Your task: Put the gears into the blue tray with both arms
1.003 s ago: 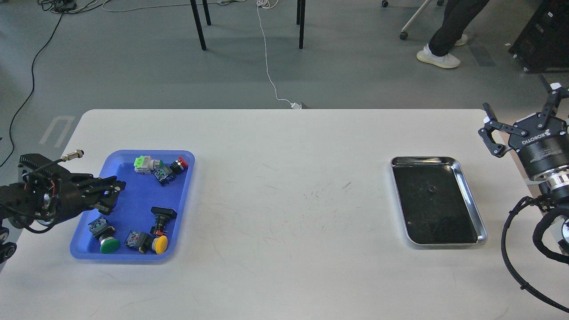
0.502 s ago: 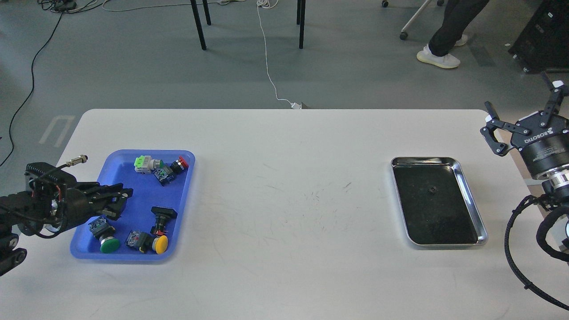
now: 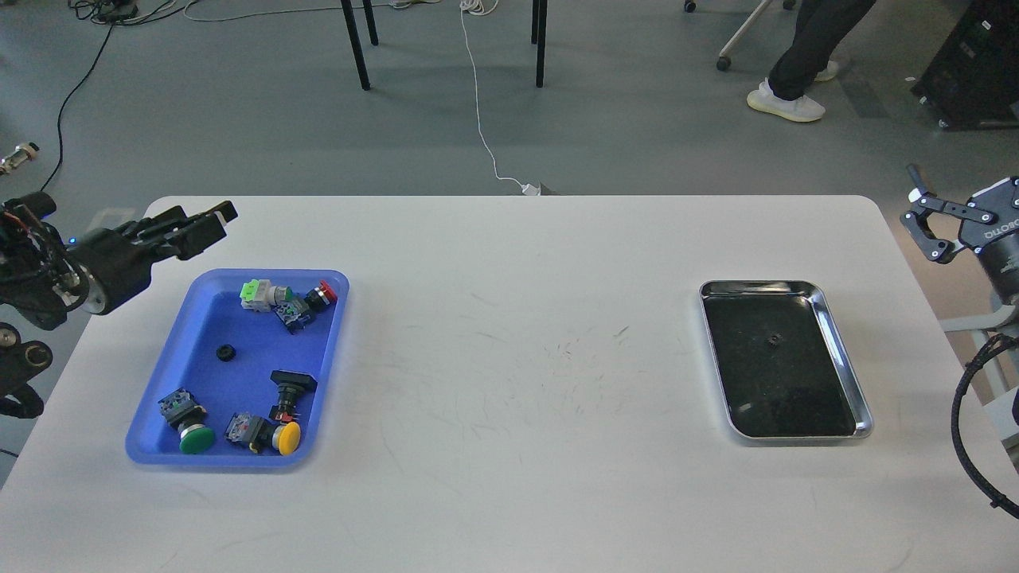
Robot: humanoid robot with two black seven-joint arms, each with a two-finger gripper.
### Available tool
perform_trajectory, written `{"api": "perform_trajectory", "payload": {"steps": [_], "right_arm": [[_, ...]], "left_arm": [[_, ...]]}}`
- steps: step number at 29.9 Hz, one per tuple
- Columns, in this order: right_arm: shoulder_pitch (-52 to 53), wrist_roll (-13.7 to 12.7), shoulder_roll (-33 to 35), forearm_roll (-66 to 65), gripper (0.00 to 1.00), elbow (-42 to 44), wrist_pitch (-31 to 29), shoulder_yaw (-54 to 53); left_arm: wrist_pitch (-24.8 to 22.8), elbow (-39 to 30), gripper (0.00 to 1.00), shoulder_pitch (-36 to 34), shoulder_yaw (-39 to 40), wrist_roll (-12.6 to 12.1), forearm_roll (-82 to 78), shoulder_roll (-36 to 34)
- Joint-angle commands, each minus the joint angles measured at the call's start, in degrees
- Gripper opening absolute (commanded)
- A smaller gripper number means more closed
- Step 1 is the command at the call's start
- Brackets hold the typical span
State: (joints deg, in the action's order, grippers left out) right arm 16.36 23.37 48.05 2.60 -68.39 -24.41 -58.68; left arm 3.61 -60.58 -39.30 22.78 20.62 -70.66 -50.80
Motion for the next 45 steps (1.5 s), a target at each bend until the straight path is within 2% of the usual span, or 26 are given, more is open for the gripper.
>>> {"api": "perform_trajectory", "payload": {"steps": [1, 6, 10, 16, 23, 27, 31, 38, 41, 45], "right_arm": [[4.2, -0.4, 3.2, -3.6, 0.98, 0.2, 0.0, 1.1], [12.7, -0.6, 3.9, -16.7, 0.98, 1.7, 0.2, 5.0], [22.6, -0.6, 3.9, -31.1, 0.98, 5.5, 0.3, 11.8], [37.4, -0.8, 2.1, -47.0, 0.98, 8.5, 0.3, 29.9], [52.1, -1.4, -6.3, -61.9, 0.99, 11.5, 0.0, 52.8], [55.6, -2.1, -7.2, -74.6, 0.99, 11.4, 0.0, 61.5], [56.3, -2.0, -8.4, -84.5, 0.99, 11.9, -0.2, 65.6], [55.5, -1.9, -10.1, -92.1, 0.99, 13.4, -0.3, 76.2], [54.2, -1.8, -12.7, -92.5, 0.96, 17.9, -0.2, 77.7], [53.5, -1.8, -15.8, -92.5, 0.94, 19.3, -0.3, 77.9]], "left_arm": [[-2.7, -0.8, 0.89, -4.5, 1.6, -0.3, 15.7, 4.0], [-4.1, 0.0, 0.93, -6.7, 5.1, -1.7, 40.6, 9.2], [-4.4, -0.1, 0.97, -7.4, 6.7, -1.8, 50.6, 12.0], [-9.1, 0.7, 0.97, -6.7, 13.7, -3.1, 66.7, 14.4], [-12.5, 0.9, 0.97, -6.0, 15.5, -3.9, 76.7, 14.9], [-13.2, 0.7, 0.97, -5.3, 16.7, -4.5, 78.4, 14.9], [-13.2, 0.1, 0.97, -3.7, 17.4, -4.4, 78.4, 14.9], [-13.3, 0.1, 0.97, -3.1, 18.4, -4.4, 78.3, 14.8], [-13.4, 0.1, 0.97, -2.5, 18.4, -4.4, 78.3, 14.6], [-13.6, 0.1, 0.97, -2.4, 18.6, -4.4, 78.3, 14.3]]}}
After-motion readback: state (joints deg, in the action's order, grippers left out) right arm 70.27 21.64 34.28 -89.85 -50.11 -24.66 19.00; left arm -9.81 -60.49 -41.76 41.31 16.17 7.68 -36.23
